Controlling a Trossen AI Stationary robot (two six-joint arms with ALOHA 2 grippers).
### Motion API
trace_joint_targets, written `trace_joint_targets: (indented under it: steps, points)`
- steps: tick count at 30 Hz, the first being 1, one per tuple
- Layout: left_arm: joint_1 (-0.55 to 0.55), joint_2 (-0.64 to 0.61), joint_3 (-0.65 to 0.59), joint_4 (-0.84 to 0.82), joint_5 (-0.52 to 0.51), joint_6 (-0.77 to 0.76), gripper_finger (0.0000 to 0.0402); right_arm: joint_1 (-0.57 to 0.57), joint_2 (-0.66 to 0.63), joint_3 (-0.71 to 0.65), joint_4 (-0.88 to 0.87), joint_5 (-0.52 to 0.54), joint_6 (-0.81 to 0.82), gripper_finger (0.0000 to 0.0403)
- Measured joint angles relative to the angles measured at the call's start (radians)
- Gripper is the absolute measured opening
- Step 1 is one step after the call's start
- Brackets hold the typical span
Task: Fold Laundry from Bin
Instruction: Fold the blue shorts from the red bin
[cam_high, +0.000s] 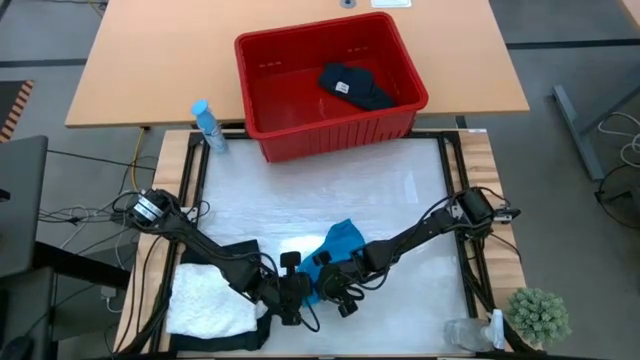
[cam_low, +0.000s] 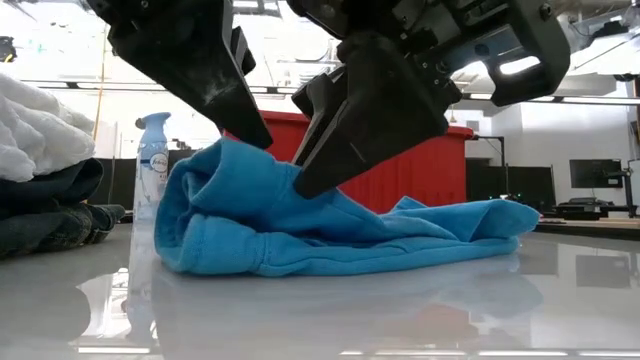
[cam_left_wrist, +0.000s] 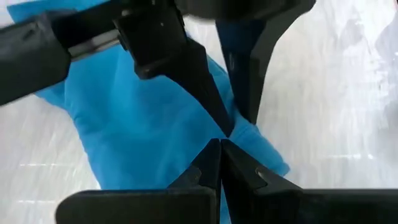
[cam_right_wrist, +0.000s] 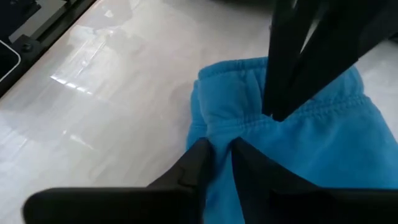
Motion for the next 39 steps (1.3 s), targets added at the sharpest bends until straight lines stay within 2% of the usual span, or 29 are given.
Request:
trace_joint_targets:
  steps: [10,16,22,28,39]
  points:
    - [-0.004,0.000,-0.085,0.115,0.022,-0.058,0.0000,0.000,-0.003,0.003,-0.022,0.000,0.035,0.0163]
    - [-0.011,0.000,-0.093,0.120,0.028,-0.059,0.0000,-0.003,-0.028,0.082,-0.212,0.001,0.029,0.0191]
    - [-0.033,0.031,-0.094,0.132,0.029,-0.084,0.0000,-0.038,-0.065,0.118,-0.463,0.007,0.008,0.0186]
    - [-0.049,0.050,-0.094,0.114,0.023,-0.085,0.0000,-0.135,-0.093,0.116,-0.697,0.011,0.084,0.0171]
    - [-0.048,0.049,-0.108,0.091,0.001,-0.115,0.0000,-0.317,-0.117,0.115,-0.827,0.019,0.252,0.0165]
